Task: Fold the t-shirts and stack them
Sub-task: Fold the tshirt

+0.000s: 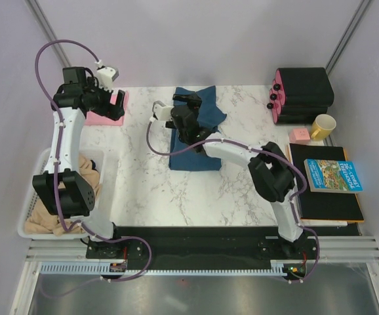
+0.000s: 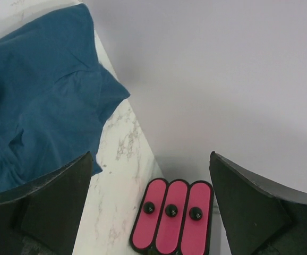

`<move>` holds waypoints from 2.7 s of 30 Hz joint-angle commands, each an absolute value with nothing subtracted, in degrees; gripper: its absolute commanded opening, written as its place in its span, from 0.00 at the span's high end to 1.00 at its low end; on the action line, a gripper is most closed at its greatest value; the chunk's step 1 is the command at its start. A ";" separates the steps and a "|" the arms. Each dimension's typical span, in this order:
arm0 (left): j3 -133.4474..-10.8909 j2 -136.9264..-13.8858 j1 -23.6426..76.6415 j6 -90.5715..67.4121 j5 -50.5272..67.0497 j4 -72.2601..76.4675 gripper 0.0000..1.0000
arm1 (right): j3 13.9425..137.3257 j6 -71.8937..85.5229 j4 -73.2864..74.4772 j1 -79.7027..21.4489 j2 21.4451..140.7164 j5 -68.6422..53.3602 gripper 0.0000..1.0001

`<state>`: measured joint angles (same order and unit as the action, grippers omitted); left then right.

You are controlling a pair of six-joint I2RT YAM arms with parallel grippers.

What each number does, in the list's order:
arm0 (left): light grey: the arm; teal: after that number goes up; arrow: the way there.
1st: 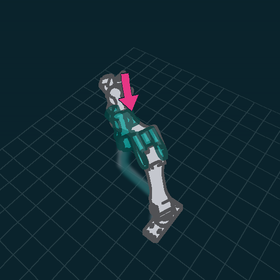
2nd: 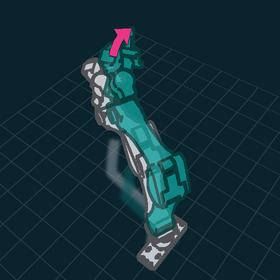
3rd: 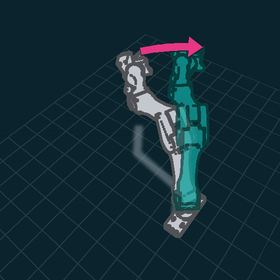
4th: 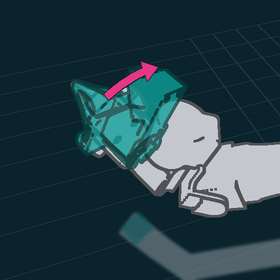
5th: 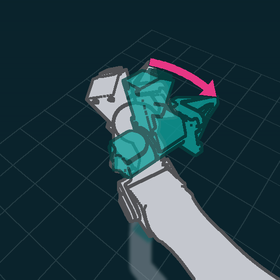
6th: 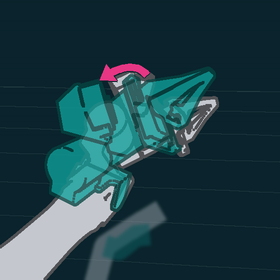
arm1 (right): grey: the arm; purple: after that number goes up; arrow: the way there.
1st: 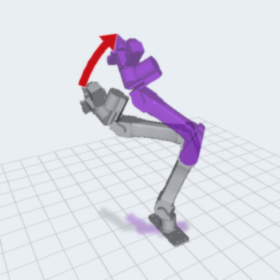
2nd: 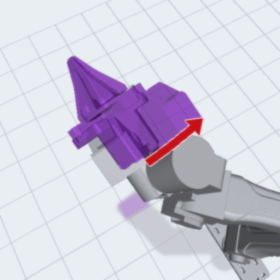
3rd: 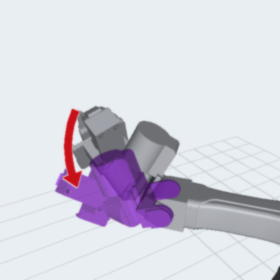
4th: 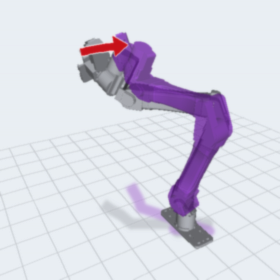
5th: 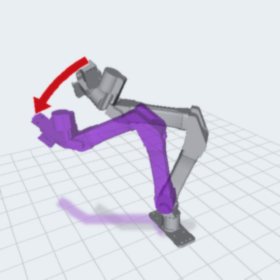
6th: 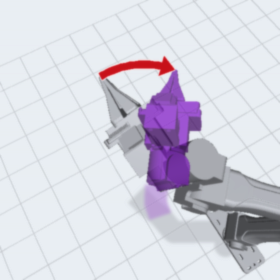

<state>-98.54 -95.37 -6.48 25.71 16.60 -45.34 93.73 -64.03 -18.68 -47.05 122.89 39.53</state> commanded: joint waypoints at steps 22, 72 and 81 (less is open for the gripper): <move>-113.71 -121.98 13.35 44.66 63.20 -71.01 0.94 | 88.77 -40.43 48.52 -21.09 96.51 6.23 1.00; -123.58 -124.73 16.26 26.02 46.85 -58.10 0.66 | 90.26 -41.58 49.22 -26.98 95.28 0.98 0.02; -114.71 -104.95 7.48 22.67 40.35 -55.46 0.10 | 89.39 -39.28 50.54 -34.25 98.17 -11.25 0.02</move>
